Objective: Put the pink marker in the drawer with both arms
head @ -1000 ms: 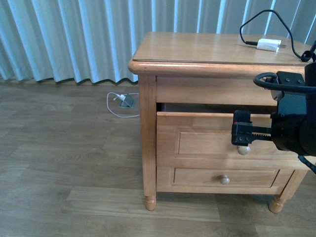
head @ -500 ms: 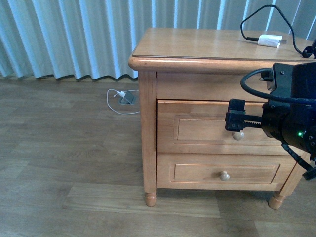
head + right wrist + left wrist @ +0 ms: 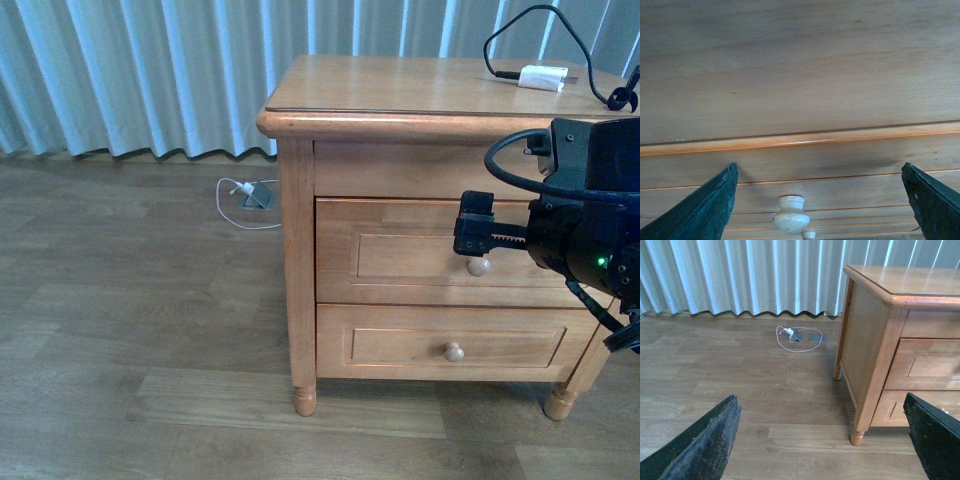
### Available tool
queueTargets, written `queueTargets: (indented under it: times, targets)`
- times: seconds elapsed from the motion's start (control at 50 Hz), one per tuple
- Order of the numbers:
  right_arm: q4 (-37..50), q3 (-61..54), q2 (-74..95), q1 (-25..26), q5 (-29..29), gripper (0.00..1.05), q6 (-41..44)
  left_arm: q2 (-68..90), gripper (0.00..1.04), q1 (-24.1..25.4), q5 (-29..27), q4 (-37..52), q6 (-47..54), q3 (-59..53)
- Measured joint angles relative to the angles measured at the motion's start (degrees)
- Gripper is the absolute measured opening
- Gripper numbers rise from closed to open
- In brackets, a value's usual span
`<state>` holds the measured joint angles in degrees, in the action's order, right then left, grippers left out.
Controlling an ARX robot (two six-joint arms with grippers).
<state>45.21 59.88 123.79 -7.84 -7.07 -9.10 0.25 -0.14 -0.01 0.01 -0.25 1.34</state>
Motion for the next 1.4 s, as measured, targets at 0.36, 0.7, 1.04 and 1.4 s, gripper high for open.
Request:
queueTargets:
  times: [0.36,0.7,1.04,1.4]
  targets:
    - [-11.21,-4.92,-9.16,-0.68,3.58,0.96,0.26,0.0,0.99,0.0,0.02,0.0,0.0,0.0]
    - [-26.58,-21.79,-36.0,-1.31,13.7,0.96,-3.87,0.0,0.99,0.0,0.0,0.0,0.0,0.0]
    - [-46.34,-33.86,-75.45,1.14,18.64,0.96,-4.87,0.0,0.99,0.0,0.0,0.0,0.0,0.0]
    - [-45.9,-39.12,-90.6,0.83,10.91,0.91,-3.37,0.0,0.99,0.0,0.0,0.0,0.0,0.0]
